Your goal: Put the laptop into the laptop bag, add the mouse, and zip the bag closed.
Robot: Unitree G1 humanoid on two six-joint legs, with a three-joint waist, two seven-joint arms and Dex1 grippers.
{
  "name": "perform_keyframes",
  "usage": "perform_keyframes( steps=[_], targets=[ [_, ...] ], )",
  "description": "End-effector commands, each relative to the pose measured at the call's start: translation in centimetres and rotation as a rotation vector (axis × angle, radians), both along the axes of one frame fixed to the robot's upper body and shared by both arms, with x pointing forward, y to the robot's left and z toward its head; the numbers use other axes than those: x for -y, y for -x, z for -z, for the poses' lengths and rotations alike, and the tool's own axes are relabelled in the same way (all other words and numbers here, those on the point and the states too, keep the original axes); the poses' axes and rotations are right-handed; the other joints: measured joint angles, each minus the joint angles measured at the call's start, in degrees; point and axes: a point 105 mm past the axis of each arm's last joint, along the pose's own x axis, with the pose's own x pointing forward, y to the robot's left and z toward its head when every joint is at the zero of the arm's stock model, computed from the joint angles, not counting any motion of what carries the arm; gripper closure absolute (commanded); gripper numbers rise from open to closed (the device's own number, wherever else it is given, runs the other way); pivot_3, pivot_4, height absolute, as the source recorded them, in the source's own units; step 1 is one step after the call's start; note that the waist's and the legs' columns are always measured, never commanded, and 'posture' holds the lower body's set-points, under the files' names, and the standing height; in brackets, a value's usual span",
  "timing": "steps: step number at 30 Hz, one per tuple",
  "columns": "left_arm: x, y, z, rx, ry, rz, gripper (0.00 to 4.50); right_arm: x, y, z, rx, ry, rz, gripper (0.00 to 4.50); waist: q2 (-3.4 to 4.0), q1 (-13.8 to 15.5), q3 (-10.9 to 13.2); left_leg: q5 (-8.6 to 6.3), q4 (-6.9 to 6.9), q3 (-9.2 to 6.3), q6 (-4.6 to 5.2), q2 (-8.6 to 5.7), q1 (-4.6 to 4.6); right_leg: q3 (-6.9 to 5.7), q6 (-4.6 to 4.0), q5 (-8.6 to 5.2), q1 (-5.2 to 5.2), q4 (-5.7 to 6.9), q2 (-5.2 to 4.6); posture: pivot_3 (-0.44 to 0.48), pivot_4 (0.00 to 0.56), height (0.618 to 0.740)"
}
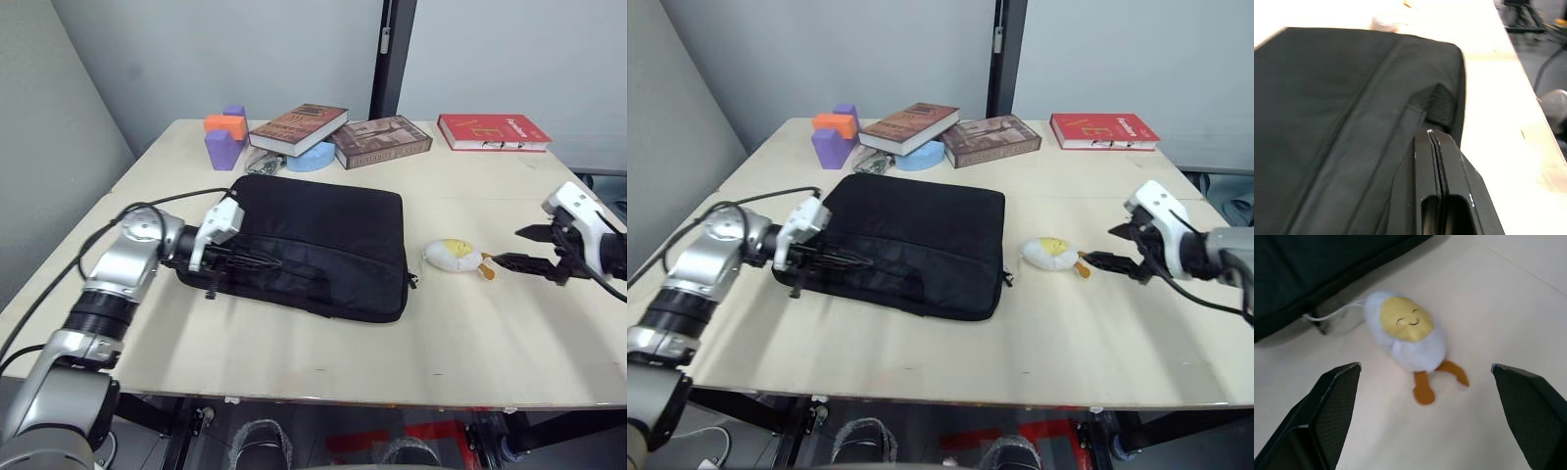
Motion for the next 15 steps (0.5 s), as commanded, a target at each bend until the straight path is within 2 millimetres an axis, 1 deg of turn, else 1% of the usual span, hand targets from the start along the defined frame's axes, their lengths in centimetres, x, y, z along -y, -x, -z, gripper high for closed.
perform_keyframes(
  steps=[1, 4, 5, 8, 9, 10, 11, 13, 15],
  targets=[
    [-1.9, 0.2, -2.2, 0.053, 0.021, -0.085, 4.25, -0.4, 1.0, -2.8, 0.094, -0.025, -0.056, 0.00, 0.00, -0.20, 0.00, 0.00, 0.05, 0.00, 0.01, 0.00, 0.00, 0.02, 0.00, 0.00, 0.00, 0.04, 0.00, 0.000, 0.150, 0.725],
    [-4.3, 0.6, -2.4, 0.088, -0.049, -0.168, 3.31, -0.3, 1.8, -3.4, 0.107, -0.042, -0.085, 0.00, 0.00, -0.60, 0.00, -0.01, 0.11, 0.00, 0.01, 0.01, 0.03, 0.03, 0.00, 0.00, -0.02, 0.16, 0.00, 0.000, 0.150, 0.725],
    [-5.1, 0.8, -2.6, 0.098, -0.067, -0.195, 2.84, -0.3, 2.0, -3.6, 0.107, -0.047, -0.089, 0.00, 0.00, -0.69, 0.00, -0.01, 0.11, -0.01, 0.01, 0.02, 0.03, 0.03, 0.00, 0.00, -0.04, 0.18, 0.00, 0.000, 0.150, 0.725],
    [-6.5, 1.1, -3.6, 0.102, -0.057, -0.258, 1.89, 0.0, 2.5, -3.9, 0.113, -0.051, -0.086, 0.00, 0.00, -0.76, 0.00, -0.01, 0.12, -0.01, 0.01, 0.02, 0.06, 0.03, 0.01, -0.01, -0.01, 0.18, 0.00, 0.000, 0.150, 0.725],
    [-7.4, 1.4, -4.4, 0.106, -0.044, -0.303, 1.51, 0.3, 2.6, -4.2, 0.121, -0.051, -0.074, 0.00, 0.00, -0.75, 0.00, -0.01, 0.14, -0.01, 0.01, 0.01, 0.06, 0.03, 0.00, -0.01, 0.00, 0.19, 0.00, 0.000, 0.150, 0.725],
    [-8.9, 1.5, -5.2, 0.146, -0.055, -0.381, 1.13, 0.7, 2.8, -4.5, 0.126, -0.052, -0.058, 0.00, -0.01, -0.78, 0.01, -0.01, 0.17, -0.02, 0.01, 0.01, 0.04, 0.02, 0.00, -0.01, 0.00, 0.20, 0.00, 0.000, 0.150, 0.725],
    [-10.6, 1.8, -5.4, 0.114, -0.074, -0.459, 0.77, 0.9, 2.9, -4.7, 0.128, -0.054, -0.051, 0.00, -0.03, -0.85, 0.02, -0.01, 0.18, -0.03, 0.01, 0.01, 0.01, 0.02, 0.00, -0.01, -0.01, 0.20, 0.00, 0.000, 0.150, 0.725],
    [-12.5, 2.7, -5.6, 0.070, -0.099, -0.528, 0.08, 1.0, 3.1, -4.9, 0.124, -0.055, -0.049, 0.00, -0.05, -1.03, 0.03, -0.01, 0.17, -0.04, 0.01, 0.04, -0.08, 0.00, 0.00, -0.01, -0.14, 0.20, 0.02, 0.000, 0.150, 0.725],
    [-13.7, 3.5, -6.0, 0.029, -0.093, -0.567, 0.08, 0.9, 3.2, -5.0, 0.111, -0.056, -0.060, 0.00, -0.05, -1.20, 0.03, -0.02, 0.16, -0.02, 0.00, 0.04, -0.08, 0.03, 0.01, -0.01, -0.15, 0.19, 0.02, 0.000, 0.150, 0.725]
  ],
)
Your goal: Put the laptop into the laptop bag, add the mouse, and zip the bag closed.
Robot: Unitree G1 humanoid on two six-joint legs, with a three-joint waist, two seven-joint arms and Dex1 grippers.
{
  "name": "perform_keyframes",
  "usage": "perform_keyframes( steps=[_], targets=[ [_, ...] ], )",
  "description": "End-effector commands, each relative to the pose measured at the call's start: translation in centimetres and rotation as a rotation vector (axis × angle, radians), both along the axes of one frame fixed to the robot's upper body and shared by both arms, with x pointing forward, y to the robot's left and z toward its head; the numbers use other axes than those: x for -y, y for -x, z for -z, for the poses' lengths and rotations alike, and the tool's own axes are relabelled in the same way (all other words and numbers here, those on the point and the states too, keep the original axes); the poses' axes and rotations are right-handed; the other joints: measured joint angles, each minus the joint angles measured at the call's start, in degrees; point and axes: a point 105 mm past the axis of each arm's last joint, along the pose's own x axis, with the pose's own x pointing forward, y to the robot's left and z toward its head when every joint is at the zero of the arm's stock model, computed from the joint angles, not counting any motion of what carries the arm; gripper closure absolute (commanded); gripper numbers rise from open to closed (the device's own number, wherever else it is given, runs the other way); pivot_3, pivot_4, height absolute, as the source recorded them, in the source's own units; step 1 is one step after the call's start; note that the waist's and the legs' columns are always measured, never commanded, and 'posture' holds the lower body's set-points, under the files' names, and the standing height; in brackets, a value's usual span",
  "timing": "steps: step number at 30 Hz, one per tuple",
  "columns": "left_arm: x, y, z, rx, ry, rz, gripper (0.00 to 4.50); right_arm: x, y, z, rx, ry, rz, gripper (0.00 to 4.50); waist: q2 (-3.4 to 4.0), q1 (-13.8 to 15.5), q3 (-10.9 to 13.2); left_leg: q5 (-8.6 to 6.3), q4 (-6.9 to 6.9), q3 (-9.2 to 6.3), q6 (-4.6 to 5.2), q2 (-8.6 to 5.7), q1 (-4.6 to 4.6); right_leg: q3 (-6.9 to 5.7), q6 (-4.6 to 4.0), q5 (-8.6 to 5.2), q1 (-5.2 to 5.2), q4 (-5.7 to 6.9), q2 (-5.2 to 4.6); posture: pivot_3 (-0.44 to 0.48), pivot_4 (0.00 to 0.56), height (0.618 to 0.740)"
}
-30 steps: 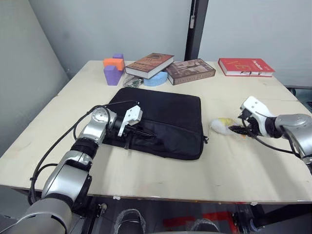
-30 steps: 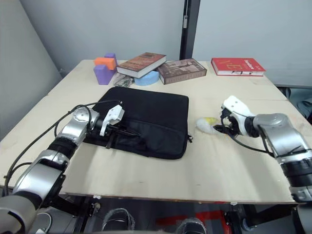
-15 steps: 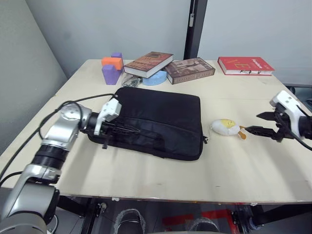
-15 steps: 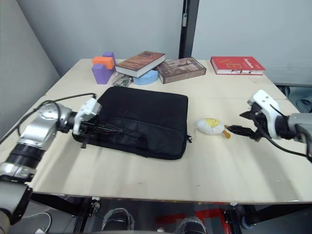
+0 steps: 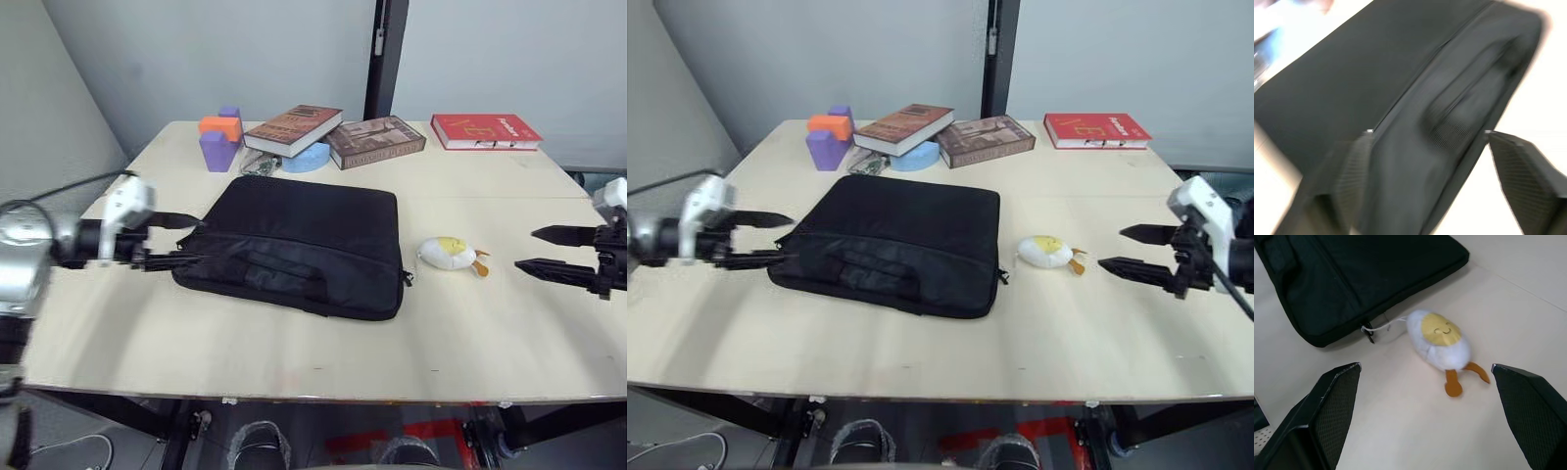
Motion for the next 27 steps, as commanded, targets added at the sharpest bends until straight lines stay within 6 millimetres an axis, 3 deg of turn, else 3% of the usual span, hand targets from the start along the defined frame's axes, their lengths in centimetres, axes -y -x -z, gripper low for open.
perform_keyframes(
  steps=[1, 3, 8, 17, 27],
  targets=[
    [-2.3, 1.5, -1.9, -0.030, 0.061, -0.086, 0.08, -0.2, 0.5, -1.7, 0.029, 0.001, -0.033, 0.00, 0.00, -0.01, 0.00, 0.00, 0.00, 0.00, 0.00, 0.00, 0.01, 0.00, 0.00, 0.00, 0.01, 0.00, 0.00, 0.000, 0.150, 0.725],
    [-3.7, 2.5, -2.2, -0.076, 0.090, -0.154, 0.08, 0.0, 0.5, -1.8, 0.019, -0.004, -0.030, 0.00, 0.00, -0.02, 0.00, 0.00, 0.01, -0.01, 0.00, 0.00, 0.03, 0.00, -0.01, -0.01, 0.01, 0.03, 0.00, 0.000, 0.150, 0.725],
    [-5.1, 5.2, -2.0, -0.143, 0.111, -0.186, 0.08, 0.5, 0.6, -1.5, -0.004, 0.005, -0.011, 0.00, -0.01, -0.03, 0.01, -0.01, 0.01, 0.00, 0.00, -0.01, 0.01, 0.01, -0.02, -0.01, -0.03, 0.02, -0.02, 0.000, 0.150, 0.725],
    [-6.4, 5.3, -2.7, -0.115, 0.196, -0.279, 0.08, 1.3, 0.7, -1.1, -0.007, 0.033, 0.035, 0.00, -0.03, 0.26, 0.01, -0.01, 0.09, -0.03, 0.03, -0.01, 0.02, -0.01, -0.03, -0.01, -0.01, 0.11, -0.02, 0.000, 0.150, 0.725],
    [-6.4, 3.6, -1.9, -0.114, 0.214, -0.300, 0.08, 2.1, 0.7, -0.8, 0.016, 0.035, 0.071, 0.00, -0.04, 0.22, 0.01, 0.00, 0.10, -0.03, 0.05, -0.01, 0.02, 0.00, -0.03, -0.01, -0.01, 0.15, -0.02, 0.000, 0.150, 0.725]
  ],
)
